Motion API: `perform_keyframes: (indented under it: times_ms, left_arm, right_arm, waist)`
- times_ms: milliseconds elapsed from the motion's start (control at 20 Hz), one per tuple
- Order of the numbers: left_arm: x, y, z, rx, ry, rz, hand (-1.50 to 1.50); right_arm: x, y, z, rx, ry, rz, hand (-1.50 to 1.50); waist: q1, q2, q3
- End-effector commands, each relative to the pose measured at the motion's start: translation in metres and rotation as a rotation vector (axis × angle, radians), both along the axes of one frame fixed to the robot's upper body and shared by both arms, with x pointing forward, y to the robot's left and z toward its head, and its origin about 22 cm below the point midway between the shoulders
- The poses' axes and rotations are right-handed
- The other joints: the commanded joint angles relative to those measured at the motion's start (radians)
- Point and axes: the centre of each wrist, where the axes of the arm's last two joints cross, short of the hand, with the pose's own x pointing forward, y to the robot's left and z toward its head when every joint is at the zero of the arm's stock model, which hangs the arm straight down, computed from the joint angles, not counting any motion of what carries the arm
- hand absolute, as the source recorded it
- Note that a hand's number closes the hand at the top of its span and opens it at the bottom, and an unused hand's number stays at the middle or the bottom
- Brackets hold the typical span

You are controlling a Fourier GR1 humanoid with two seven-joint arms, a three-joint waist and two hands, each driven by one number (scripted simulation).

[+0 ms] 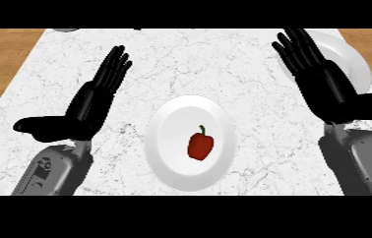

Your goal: Pick the bell pepper from the plate and place it in the plate

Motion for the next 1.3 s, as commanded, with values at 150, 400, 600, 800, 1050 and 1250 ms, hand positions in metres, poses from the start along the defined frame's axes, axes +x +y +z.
perform_keyframes:
  times_ms: [150, 400, 600, 800, 1050, 1250]
  left_arm:
    - [-0.004, 0.063, -0.022, 0.138, 0.214, 0.267, 0.0]
    - [-0.023, 0.085, -0.066, 0.172, 0.413, 0.377, 0.0]
    - [-0.025, 0.088, -0.074, 0.164, 0.423, 0.386, 0.0]
    - [-0.018, 0.072, -0.07, 0.175, 0.433, 0.367, 0.0]
    - [-0.011, 0.084, -0.07, 0.169, 0.434, 0.365, 0.0]
    - [-0.011, 0.086, -0.065, 0.177, 0.426, 0.368, 0.0]
  right_arm:
    - [-0.009, 0.016, -0.028, -0.028, 0.054, -0.09, 1.5]
    - [-0.019, -0.035, -0.056, -0.395, 0.003, -0.507, -1.5]
    - [-0.075, 0.016, -0.129, -0.213, 0.006, -0.471, -1.5]
    - [-0.09, 0.042, -0.146, -0.432, -0.016, -0.334, -1.5]
    - [-0.106, 0.036, -0.125, -0.587, 0.025, -0.299, -1.5]
    - [-0.105, 0.044, -0.096, -0.676, 0.048, -0.298, -1.5]
  waist:
    - [0.021, 0.044, -0.021]
    - [-0.019, 0.045, -0.023]
    - [-0.002, 0.045, -0.021]
    - [0.007, 0.044, -0.022]
    - [0.002, 0.044, -0.023]
    - [0.005, 0.043, -0.023]
